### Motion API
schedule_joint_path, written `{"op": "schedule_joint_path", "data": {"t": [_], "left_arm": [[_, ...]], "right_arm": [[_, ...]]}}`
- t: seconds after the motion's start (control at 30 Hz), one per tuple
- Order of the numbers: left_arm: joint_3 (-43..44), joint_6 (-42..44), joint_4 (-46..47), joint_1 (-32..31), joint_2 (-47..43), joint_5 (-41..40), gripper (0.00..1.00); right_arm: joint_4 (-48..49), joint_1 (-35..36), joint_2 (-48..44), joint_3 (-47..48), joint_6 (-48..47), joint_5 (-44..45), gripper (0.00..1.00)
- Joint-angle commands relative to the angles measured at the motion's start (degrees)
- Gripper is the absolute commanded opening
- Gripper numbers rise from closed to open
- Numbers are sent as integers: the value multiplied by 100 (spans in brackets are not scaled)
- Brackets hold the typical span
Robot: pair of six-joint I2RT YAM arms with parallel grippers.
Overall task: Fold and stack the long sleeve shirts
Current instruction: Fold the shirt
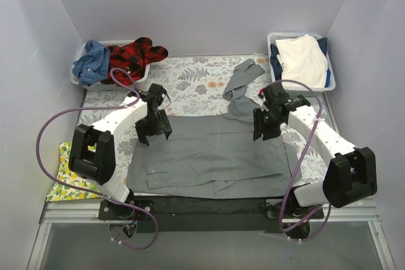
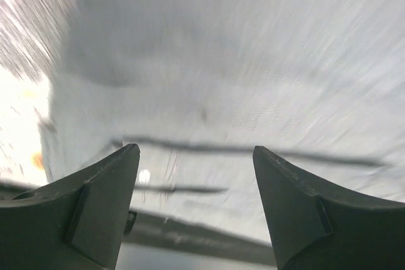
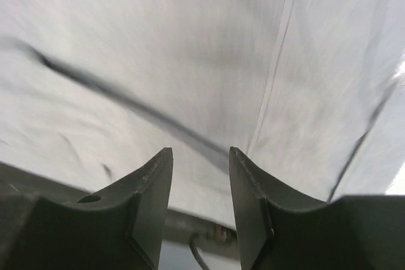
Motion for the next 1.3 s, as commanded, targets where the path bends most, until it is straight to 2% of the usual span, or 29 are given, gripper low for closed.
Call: {"op": "schedule_joint_path", "data": {"t": [0.0,0.33,0.63,0.83,1.13,1.27], "left_arm": [[650,447,216,735,269,-253,73],[1696,913,1086,1448,1517,-323,72],[2909,1186,1245,1475,2607,-499,68],[2507,1256,1412,1466,2511,-148,59],[2225,1238,1403,1449,2283,90,56],[2128,1274,1386,1422,2318,143,45]], "right_arm": [[1,-318,319,879,-176,375,50],[1011,-723,1824,2057,-370,58,52],[1161,-732,2598,2708,-650,295,52],[1161,-776,2958,3226,-677,190,52],[1161,-776,3073,3227,-668,67,52],[1170,-776,3090,3183,-668,85,52]]}}
